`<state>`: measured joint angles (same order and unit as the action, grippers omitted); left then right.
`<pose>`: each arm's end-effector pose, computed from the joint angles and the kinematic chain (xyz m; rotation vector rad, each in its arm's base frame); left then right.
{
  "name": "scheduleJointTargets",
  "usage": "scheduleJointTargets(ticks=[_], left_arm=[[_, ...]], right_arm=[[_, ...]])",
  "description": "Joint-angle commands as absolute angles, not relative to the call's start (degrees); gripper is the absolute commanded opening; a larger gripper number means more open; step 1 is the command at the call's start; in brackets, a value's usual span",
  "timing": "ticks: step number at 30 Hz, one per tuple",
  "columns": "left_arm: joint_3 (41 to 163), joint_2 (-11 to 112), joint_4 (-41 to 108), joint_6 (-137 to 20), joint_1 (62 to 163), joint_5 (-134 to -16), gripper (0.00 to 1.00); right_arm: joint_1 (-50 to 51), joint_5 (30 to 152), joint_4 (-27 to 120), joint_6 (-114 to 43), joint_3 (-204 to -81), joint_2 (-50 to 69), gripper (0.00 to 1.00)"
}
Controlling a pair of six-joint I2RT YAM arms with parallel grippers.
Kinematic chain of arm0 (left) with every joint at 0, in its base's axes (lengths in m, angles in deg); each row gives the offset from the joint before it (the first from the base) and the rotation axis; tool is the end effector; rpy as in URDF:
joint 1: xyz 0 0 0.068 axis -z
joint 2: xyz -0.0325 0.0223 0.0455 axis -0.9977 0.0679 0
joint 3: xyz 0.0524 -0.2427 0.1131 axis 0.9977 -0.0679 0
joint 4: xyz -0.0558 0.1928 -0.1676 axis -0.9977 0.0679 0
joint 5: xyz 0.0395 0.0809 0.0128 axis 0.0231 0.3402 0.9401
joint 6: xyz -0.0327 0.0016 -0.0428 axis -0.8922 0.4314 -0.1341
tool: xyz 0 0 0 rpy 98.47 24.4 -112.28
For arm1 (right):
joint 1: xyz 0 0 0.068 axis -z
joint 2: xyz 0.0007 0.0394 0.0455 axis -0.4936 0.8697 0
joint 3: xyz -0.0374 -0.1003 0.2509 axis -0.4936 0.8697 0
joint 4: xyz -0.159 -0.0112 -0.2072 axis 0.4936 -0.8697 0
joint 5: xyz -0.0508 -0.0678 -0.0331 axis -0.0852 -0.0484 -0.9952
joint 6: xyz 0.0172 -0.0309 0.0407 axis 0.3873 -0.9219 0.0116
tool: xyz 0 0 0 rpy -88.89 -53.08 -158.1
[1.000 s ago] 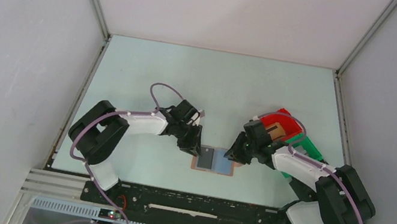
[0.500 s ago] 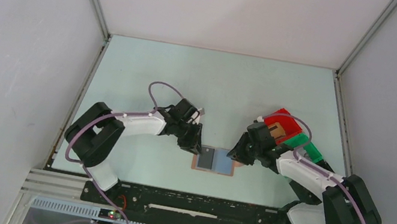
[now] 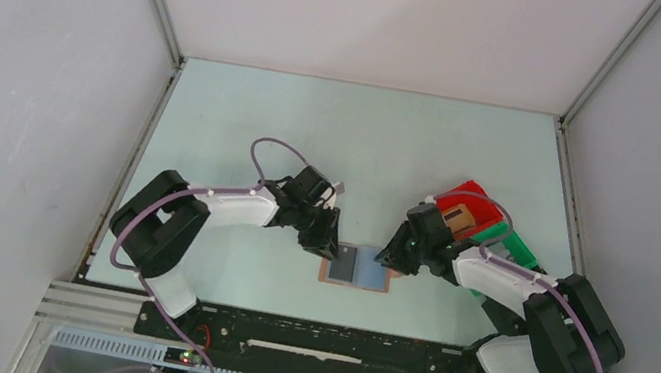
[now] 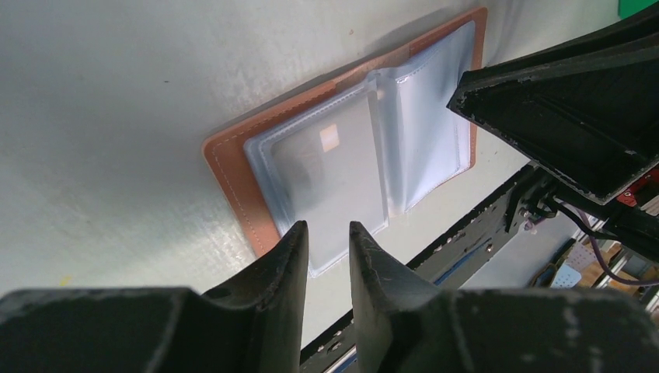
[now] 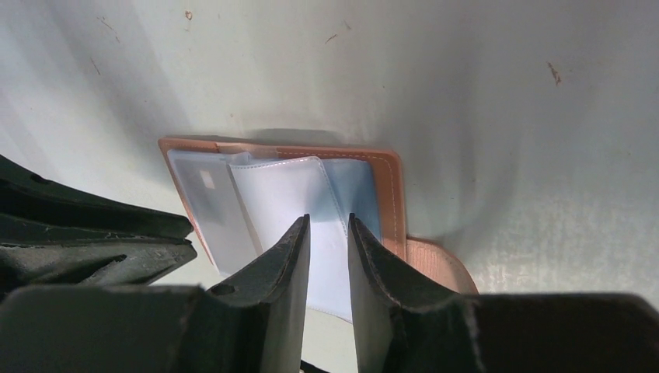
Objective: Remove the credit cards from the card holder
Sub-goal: Remove the credit card from the card holder.
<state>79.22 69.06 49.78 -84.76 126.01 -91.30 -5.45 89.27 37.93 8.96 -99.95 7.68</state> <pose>0.2280 -0.2099 0.1533 0.2182 2.8314 -0.9627 0.2002 0.1450 0.1476 0.3406 2.6709 0.6785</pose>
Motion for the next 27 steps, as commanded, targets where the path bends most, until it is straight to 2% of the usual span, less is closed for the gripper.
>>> scheduleJointTargets(ticks=[1,11,27], left_arm=[[81.2,69.4,48.2,-85.7,126.6,-92.6,0.31],[81.4,69.3,50.3,-85.1,126.8,-87.5,0.32],[82.0,71.4,48.5,-85.6,127.1,-91.2,0.32]], right_arm=[[-6.0,87.5,36.2,9.2,-99.4,9.2,0.33],[-6.0,87.1,35.6,9.2,-99.4,8.7,0.33],[-6.2,87.2,35.6,9.2,-99.4,8.6,0.33]])
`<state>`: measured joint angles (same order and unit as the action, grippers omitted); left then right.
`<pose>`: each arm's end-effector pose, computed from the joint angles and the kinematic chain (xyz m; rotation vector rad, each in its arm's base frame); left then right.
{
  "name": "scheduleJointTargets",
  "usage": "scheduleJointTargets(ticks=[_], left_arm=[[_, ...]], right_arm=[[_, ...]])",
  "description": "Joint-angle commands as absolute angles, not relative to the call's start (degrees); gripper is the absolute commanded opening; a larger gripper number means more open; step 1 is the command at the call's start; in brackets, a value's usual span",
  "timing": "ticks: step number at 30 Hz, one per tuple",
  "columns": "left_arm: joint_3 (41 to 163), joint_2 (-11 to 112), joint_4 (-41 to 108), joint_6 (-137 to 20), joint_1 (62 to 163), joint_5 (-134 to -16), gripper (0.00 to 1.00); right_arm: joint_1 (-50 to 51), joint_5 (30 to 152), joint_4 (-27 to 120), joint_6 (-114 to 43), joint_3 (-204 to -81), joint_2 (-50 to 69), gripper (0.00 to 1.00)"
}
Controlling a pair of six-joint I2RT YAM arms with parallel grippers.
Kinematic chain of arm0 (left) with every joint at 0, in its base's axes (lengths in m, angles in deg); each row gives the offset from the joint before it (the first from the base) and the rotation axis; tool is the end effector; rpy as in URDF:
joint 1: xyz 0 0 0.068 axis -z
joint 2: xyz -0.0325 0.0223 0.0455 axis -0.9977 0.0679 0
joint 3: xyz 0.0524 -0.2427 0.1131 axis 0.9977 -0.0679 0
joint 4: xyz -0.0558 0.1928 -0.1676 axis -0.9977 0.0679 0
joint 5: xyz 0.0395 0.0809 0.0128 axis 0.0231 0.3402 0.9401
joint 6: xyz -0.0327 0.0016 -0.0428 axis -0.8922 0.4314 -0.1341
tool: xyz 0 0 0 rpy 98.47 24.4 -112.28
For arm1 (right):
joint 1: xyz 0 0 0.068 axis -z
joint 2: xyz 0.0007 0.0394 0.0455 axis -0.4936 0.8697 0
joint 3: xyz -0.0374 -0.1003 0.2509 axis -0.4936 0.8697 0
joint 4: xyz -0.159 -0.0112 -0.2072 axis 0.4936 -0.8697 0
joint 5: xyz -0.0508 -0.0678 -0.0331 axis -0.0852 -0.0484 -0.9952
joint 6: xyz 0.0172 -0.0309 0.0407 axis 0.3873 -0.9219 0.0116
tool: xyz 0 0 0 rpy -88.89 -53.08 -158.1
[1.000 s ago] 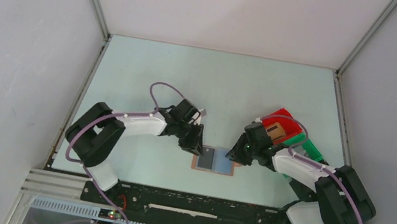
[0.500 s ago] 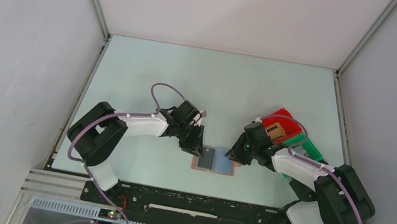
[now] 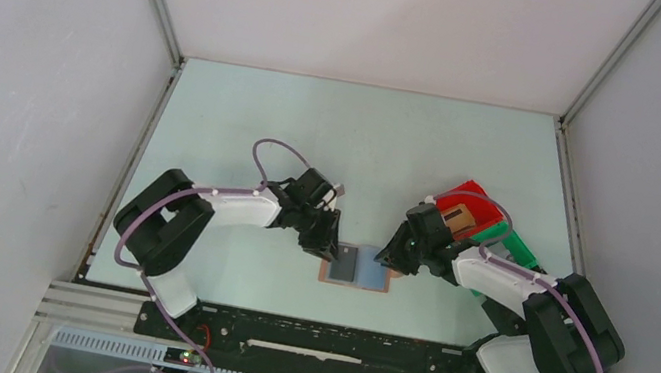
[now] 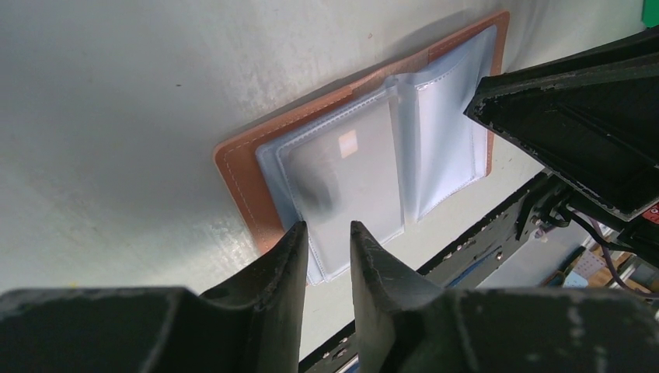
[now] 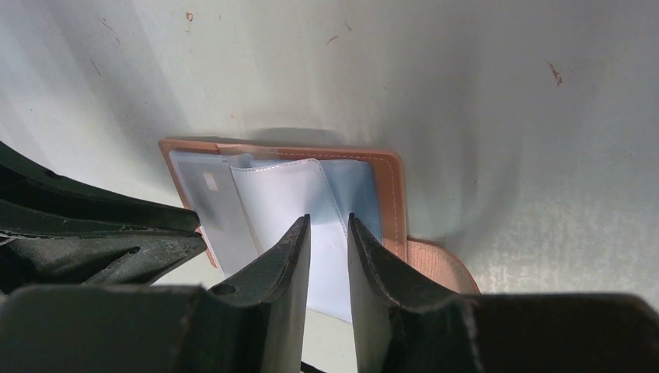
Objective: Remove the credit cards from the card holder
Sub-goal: Remove the credit card from the card holder.
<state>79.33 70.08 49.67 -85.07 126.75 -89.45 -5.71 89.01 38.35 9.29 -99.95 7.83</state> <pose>0.2271 -0.2130 0.1483 0.2125 2.8423 -0.9179 0.2003 0.1462 0.1474 0.3432 2.6660 0.6803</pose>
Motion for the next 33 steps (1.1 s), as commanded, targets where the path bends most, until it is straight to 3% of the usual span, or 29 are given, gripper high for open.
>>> scheduleJointTargets(ticks=[1,17,25,33], left_arm=[[82.0,71.7,48.1,-85.8,127.1,-91.8,0.32],[84.3,71.1,44.3,-87.7,127.2,-98.9,0.32],[85.7,69.7,55.5,-85.3,127.2,-84.9,0.32],[84.4,70.6,54.0,-86.2,127.4,-85.3,0.33]], right_arm=[[-6.2,87.2,35.7,9.2,-99.4,8.6,0.33],[-6.5,87.5,35.7,9.3,-99.4,8.6,0.33],[-6.5,87.6,35.7,9.0,-99.4,8.7,0.33],[-6.5,87.8,36.2,9.0,-99.4,9.2,0.33]])
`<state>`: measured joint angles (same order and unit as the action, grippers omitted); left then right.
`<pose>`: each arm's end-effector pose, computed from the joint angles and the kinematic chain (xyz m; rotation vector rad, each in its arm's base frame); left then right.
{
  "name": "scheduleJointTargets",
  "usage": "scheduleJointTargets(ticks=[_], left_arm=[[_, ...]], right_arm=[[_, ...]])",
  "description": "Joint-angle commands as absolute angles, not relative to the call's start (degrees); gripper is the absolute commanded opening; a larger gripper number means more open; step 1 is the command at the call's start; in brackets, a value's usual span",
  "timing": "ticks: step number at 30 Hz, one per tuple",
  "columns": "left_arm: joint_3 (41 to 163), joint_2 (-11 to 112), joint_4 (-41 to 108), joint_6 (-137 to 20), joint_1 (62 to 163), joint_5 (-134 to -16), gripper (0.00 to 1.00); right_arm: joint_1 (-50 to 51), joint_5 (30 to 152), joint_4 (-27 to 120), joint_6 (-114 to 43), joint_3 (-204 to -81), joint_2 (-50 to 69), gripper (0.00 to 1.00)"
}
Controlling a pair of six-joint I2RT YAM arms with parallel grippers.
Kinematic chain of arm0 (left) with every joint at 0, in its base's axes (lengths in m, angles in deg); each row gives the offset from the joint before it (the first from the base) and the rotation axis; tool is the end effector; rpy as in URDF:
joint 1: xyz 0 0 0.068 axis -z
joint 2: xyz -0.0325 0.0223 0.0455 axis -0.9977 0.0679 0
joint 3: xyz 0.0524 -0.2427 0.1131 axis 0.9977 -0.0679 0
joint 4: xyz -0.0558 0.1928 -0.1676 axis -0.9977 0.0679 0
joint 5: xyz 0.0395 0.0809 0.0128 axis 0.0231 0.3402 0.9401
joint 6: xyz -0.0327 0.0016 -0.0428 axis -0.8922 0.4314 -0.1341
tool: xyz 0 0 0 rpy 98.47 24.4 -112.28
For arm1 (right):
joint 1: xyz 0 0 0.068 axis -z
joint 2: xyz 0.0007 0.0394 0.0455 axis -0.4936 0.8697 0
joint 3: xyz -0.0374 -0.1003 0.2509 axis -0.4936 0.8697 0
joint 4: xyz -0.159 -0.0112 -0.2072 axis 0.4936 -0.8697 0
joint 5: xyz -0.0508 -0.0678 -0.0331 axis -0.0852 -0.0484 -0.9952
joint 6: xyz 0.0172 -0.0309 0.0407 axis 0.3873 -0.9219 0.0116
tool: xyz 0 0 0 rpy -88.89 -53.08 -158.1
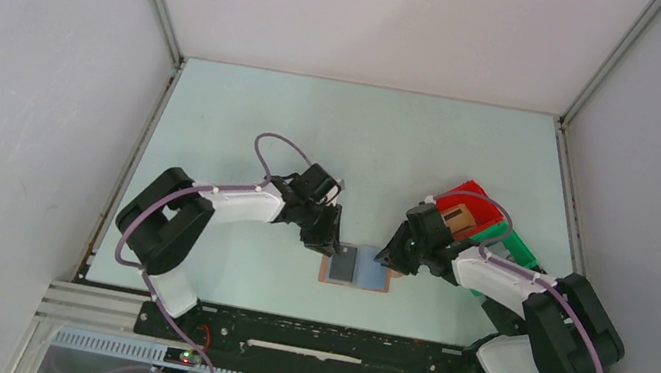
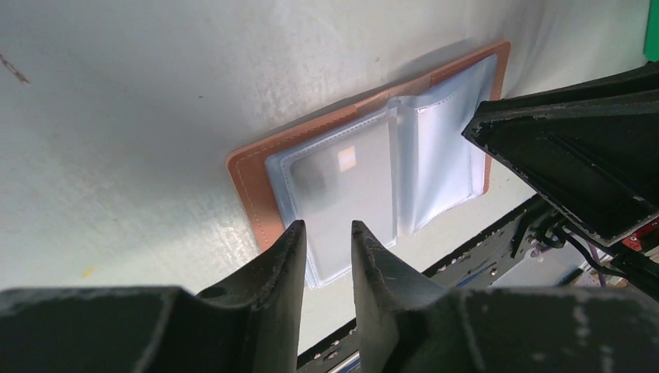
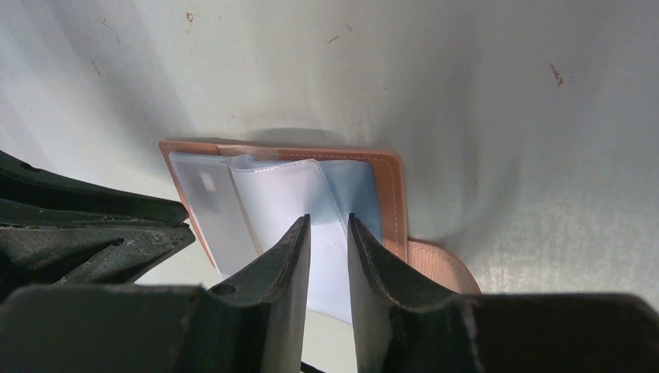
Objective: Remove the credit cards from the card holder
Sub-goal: Remove the credit card from the card holder.
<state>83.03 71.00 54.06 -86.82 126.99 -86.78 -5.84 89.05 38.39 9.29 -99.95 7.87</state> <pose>0.2334 -0.2181 0.1564 0.1506 2.8691 -0.8488 0.2000 0.1468 0.1473 0.3400 2.6672 0.6818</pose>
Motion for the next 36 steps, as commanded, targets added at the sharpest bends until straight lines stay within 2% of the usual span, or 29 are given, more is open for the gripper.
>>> scheduleJointTargets(ticks=[1,17,36], left_arm=[[84.4,70.8,54.0,-86.2,127.4,-85.3,0.34],[84.6,73.4,53.3,-86.1,127.6,-86.7,0.36],[82.7,73.3,42.1,-91.6,127.7,-97.2,0.35]], right_arm=[[-6.5,87.8,36.1,9.0,-99.4,9.2,0.33],[-6.5,87.6,35.8,9.0,-99.4,9.1,0.33],[-6.9,87.3,35.6,9.2,-99.4,9.1,0.33]])
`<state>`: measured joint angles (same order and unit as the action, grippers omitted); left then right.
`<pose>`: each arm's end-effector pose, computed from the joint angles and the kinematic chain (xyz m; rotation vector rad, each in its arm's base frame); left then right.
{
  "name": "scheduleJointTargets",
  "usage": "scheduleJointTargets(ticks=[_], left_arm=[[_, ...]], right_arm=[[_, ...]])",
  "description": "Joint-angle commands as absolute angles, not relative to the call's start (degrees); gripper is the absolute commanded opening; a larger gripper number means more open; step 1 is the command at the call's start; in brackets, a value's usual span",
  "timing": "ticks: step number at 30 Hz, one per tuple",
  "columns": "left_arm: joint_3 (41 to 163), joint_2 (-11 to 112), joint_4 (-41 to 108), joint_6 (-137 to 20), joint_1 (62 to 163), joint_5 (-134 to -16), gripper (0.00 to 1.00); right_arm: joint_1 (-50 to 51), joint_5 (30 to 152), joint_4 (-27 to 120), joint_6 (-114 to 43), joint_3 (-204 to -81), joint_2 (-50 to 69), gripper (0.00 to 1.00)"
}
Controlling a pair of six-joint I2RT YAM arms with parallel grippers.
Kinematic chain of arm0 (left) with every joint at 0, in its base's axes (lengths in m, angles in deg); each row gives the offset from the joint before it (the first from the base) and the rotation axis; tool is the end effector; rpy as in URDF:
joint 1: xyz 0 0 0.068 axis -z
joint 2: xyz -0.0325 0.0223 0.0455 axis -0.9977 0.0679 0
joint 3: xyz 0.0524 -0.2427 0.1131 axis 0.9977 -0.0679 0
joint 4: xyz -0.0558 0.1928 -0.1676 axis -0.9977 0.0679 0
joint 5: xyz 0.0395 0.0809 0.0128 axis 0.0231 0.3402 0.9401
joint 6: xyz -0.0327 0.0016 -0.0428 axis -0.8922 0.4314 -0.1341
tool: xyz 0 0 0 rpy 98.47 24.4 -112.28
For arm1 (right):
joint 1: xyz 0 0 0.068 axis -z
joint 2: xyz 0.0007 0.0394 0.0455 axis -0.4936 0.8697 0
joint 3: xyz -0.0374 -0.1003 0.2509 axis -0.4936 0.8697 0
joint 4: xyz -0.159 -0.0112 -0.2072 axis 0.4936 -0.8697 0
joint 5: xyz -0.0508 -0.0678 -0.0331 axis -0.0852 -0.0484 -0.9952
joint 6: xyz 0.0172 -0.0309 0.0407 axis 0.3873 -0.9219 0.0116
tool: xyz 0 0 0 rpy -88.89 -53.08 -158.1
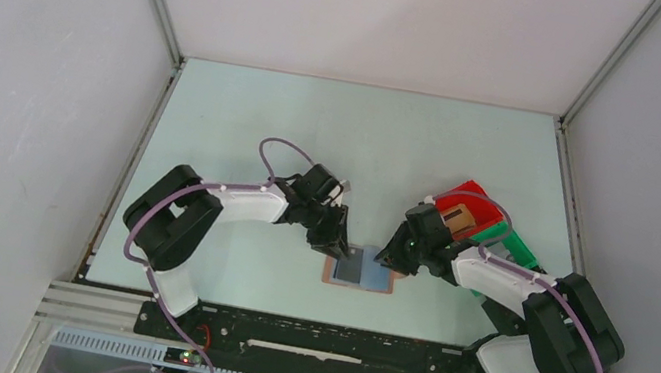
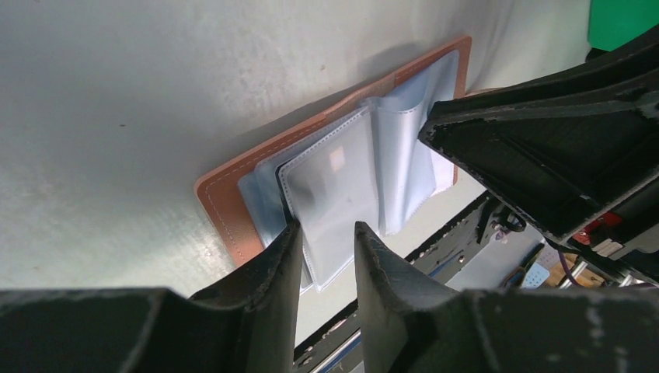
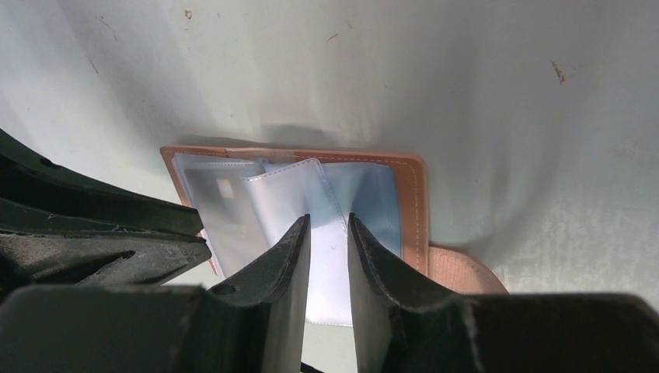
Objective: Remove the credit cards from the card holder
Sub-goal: Remove the credit card from the card holder.
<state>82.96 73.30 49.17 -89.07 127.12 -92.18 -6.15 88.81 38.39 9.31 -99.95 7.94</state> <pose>0.2374 -0.2266 0.1495 0.1474 2.8646 -1.0006 0.1993 0.1477 0.1470 0.3351 2.6681 0.6780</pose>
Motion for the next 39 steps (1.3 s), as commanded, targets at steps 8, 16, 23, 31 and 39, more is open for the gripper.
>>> scheduleJointTargets(ticks=[8,16,23,31,39], left_arm=[[82.7,72.7,40.0,-92.8,127.8,-99.8,0.35],[83.0,73.0,37.6,-94.1,128.1,-102.8,0.35],[83.8,74.0,37.0,-94.5,128.8,-103.8,0.35],[85.4,76.6,36.9,-94.5,129.5,-104.5,0.35],[90.5,79.7,35.7,-95.9,131.5,-107.0,0.36]], right_arm=[[-6.9,87.4,35.8,9.3,-99.3,9.2,0.33],[-6.9,87.2,35.8,9.5,-98.8,8.7,0.33],[-6.9,86.5,34.3,10.3,-98.8,5.8,0.33],[-6.7,82.4,29.1,12.4,-98.9,-4.2,0.34],[-6.6,71.6,19.8,18.9,-98.5,-13.8,0.36]])
